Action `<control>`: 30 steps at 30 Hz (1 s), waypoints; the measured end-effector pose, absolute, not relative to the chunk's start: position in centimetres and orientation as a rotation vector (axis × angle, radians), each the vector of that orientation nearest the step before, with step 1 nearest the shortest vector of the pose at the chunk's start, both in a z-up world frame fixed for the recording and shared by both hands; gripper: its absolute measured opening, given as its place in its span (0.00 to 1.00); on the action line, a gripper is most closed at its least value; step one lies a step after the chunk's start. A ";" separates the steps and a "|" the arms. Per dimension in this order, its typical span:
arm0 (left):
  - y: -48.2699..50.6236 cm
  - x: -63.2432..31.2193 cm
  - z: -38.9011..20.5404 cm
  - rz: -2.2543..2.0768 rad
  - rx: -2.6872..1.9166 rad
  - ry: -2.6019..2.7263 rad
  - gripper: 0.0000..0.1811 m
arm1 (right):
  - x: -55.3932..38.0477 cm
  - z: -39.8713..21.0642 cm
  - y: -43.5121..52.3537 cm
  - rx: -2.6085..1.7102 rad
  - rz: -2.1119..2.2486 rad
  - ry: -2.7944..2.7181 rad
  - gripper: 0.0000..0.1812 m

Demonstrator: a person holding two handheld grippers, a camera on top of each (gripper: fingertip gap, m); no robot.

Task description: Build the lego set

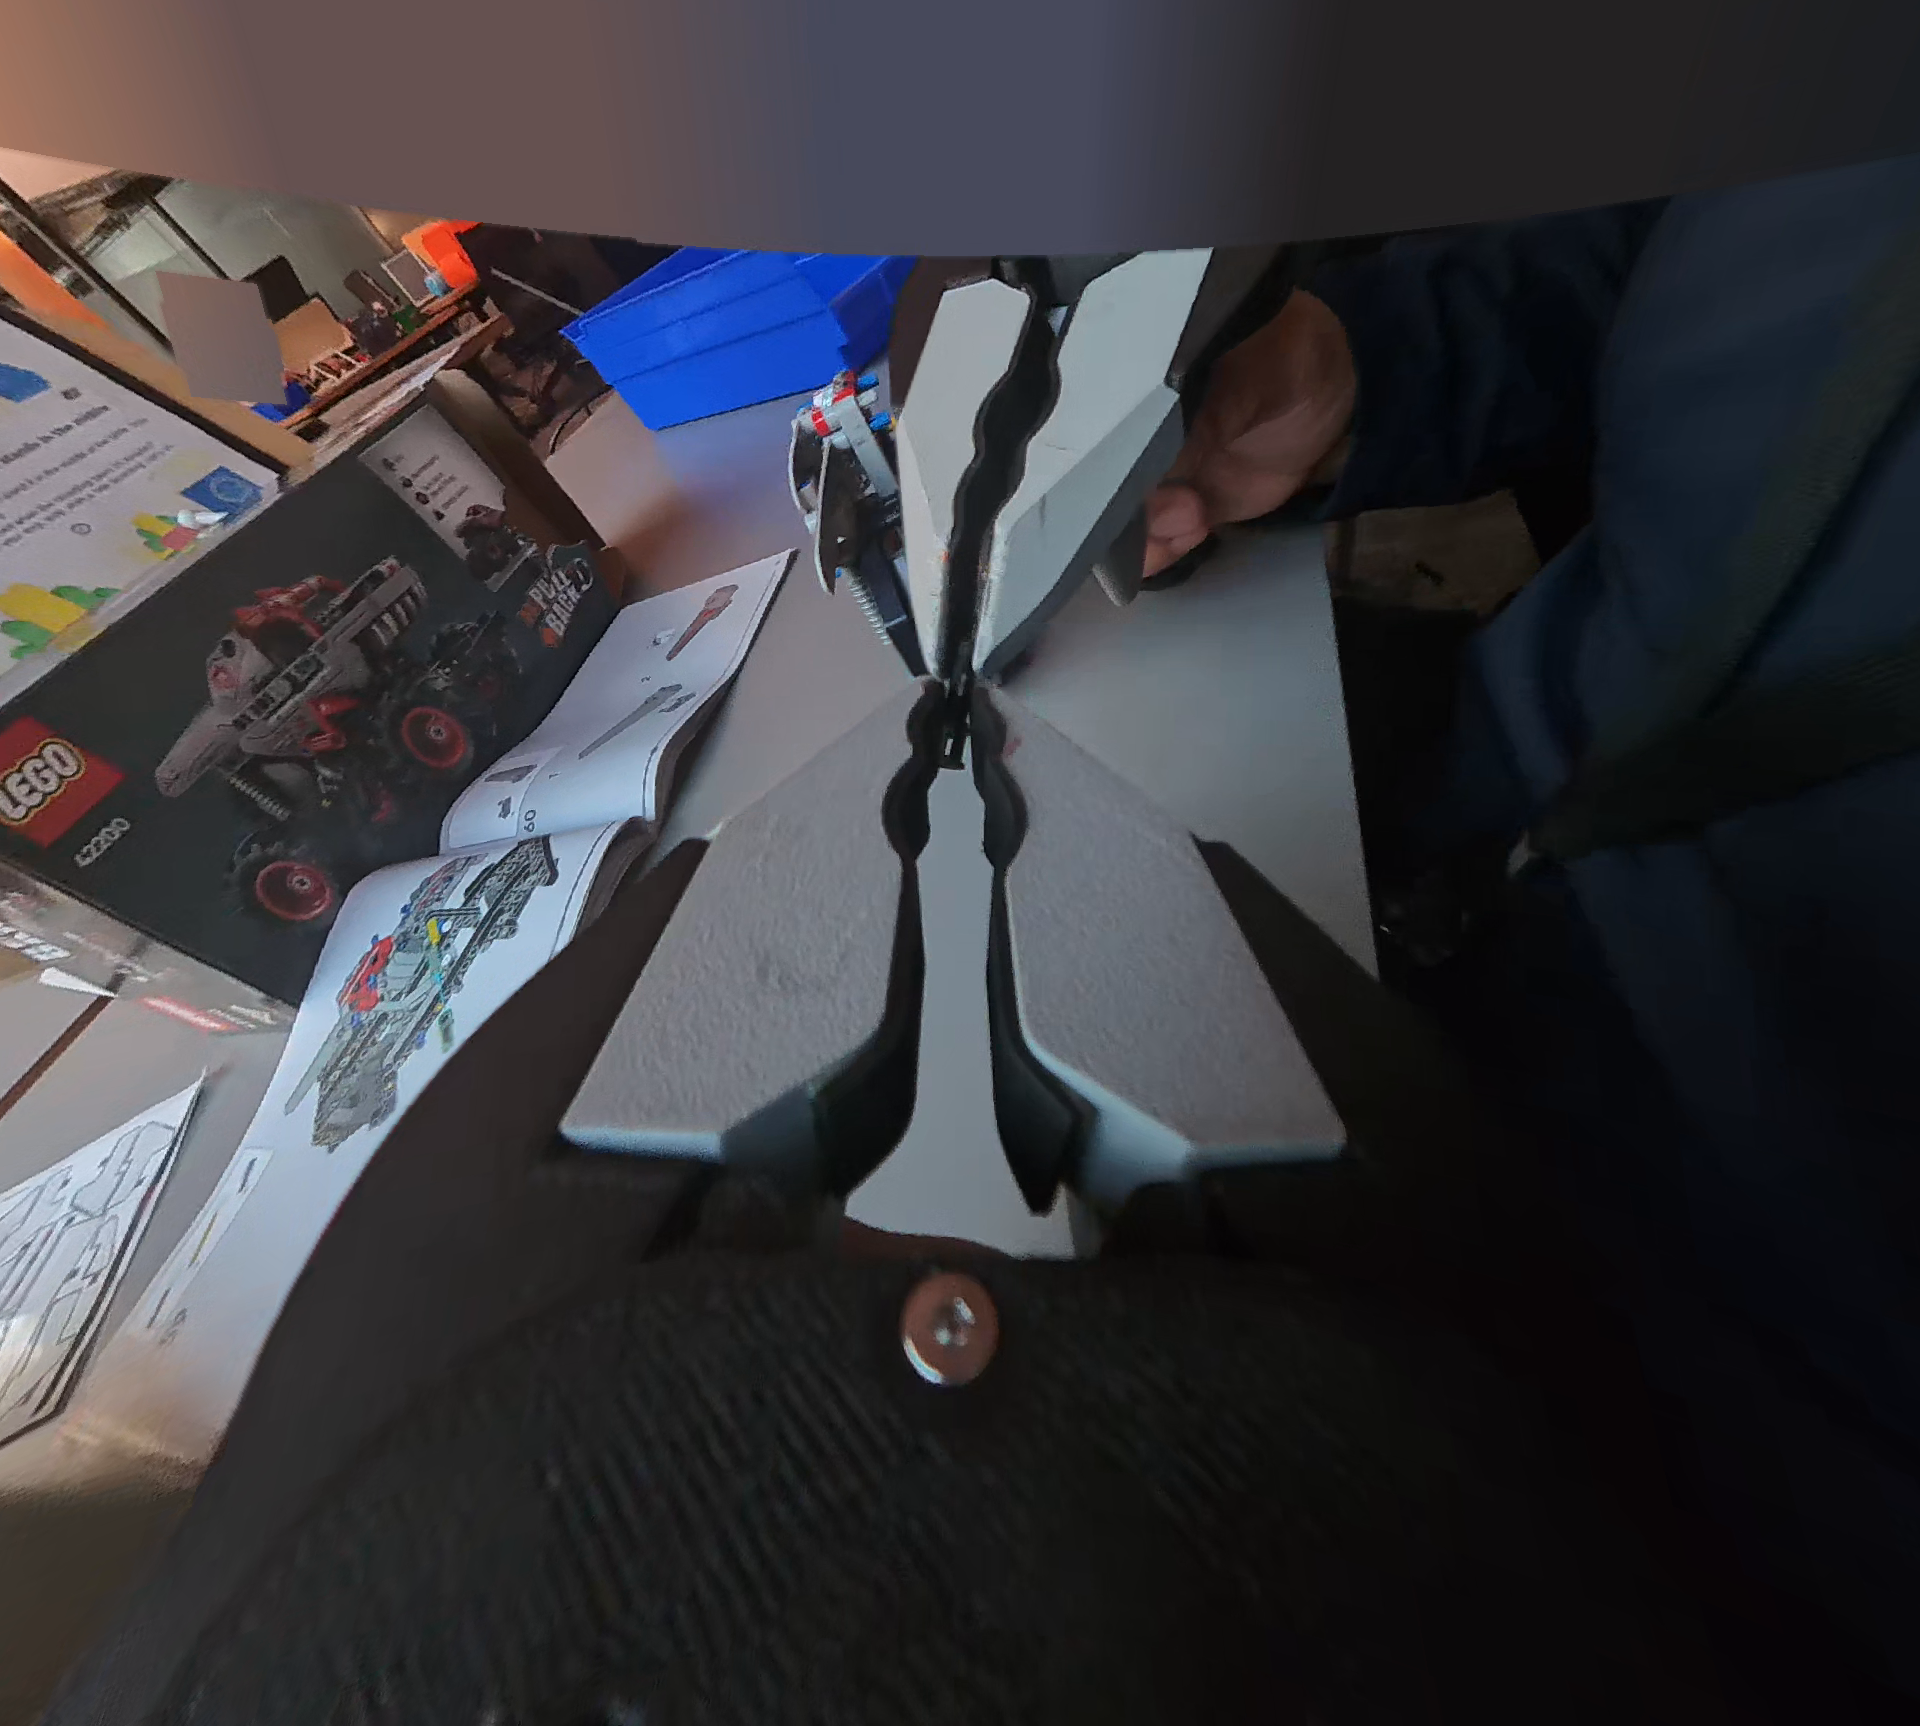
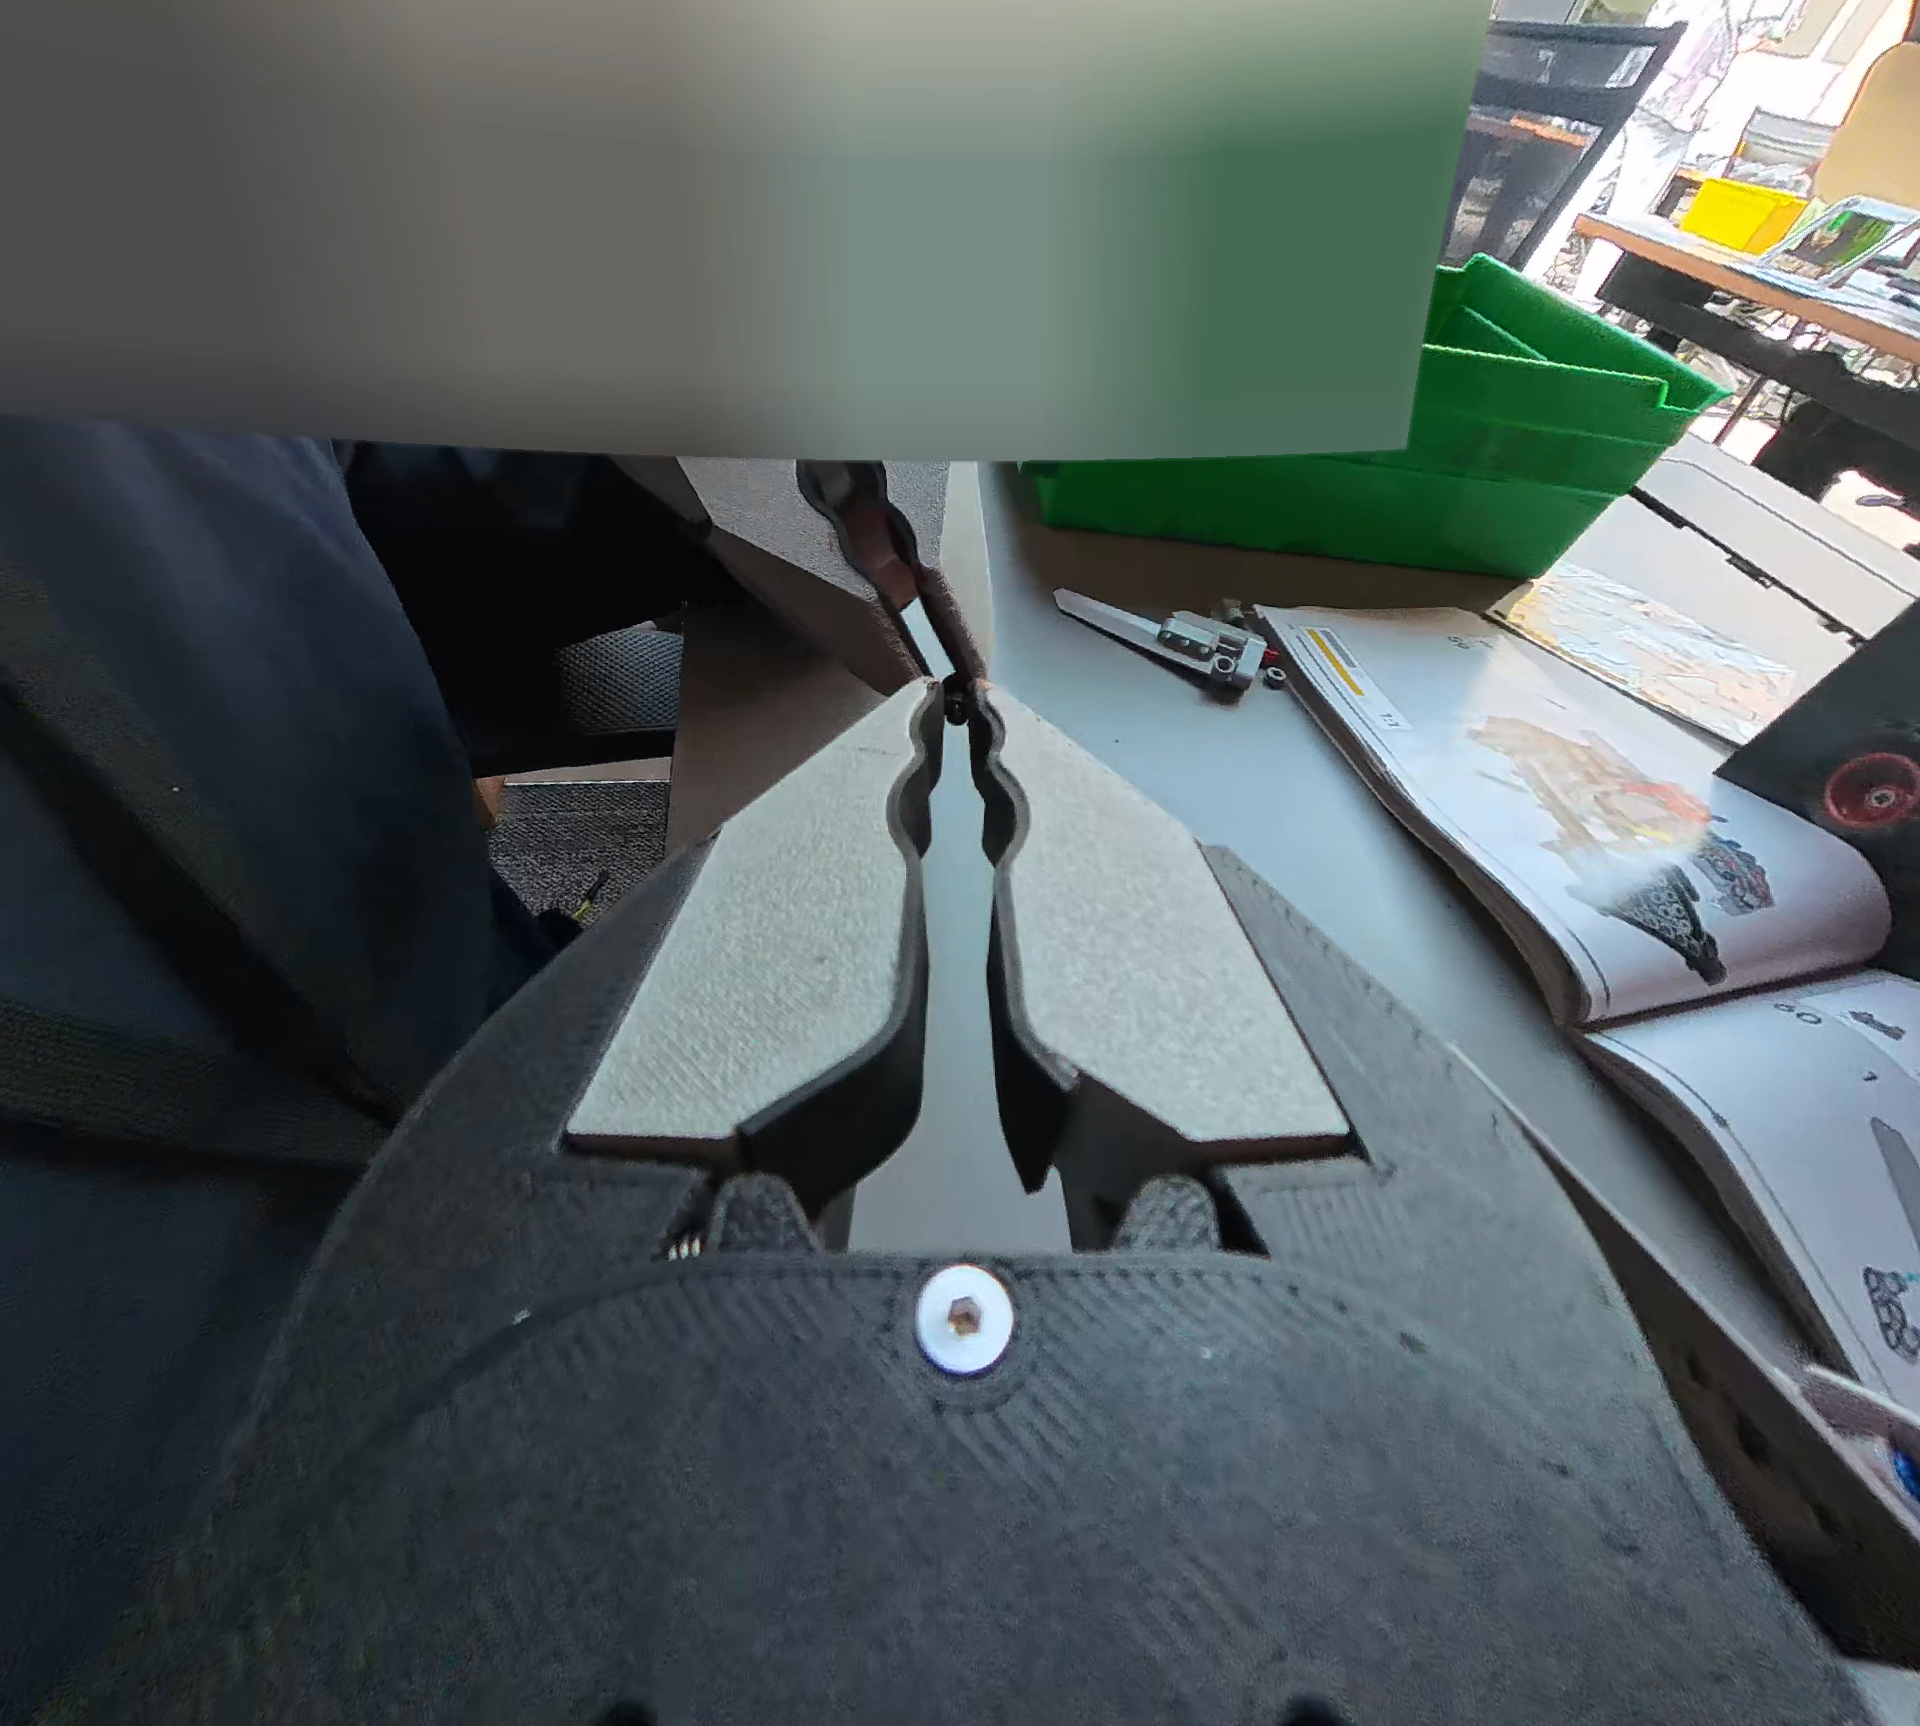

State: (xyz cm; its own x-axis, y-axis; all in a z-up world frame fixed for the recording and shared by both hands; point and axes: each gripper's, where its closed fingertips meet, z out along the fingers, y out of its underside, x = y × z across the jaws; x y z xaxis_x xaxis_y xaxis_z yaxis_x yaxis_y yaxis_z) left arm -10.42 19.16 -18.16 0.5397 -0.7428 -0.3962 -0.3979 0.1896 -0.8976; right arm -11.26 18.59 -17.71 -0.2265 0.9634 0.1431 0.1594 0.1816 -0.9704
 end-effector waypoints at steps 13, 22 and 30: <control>19.4 -9.6 -18.0 -0.482 -1.492 0.993 0.09 | -10.0 -17.1 18.9 -1.084 1.154 -1.512 0.01; 19.3 -8.3 -18.7 -0.498 -1.517 1.050 0.02 | -8.4 -17.3 18.7 -1.075 1.124 -1.515 0.01; 19.7 -7.7 -19.4 -0.472 -1.585 1.143 0.02 | -7.8 -18.9 19.0 -1.139 1.030 -1.612 0.02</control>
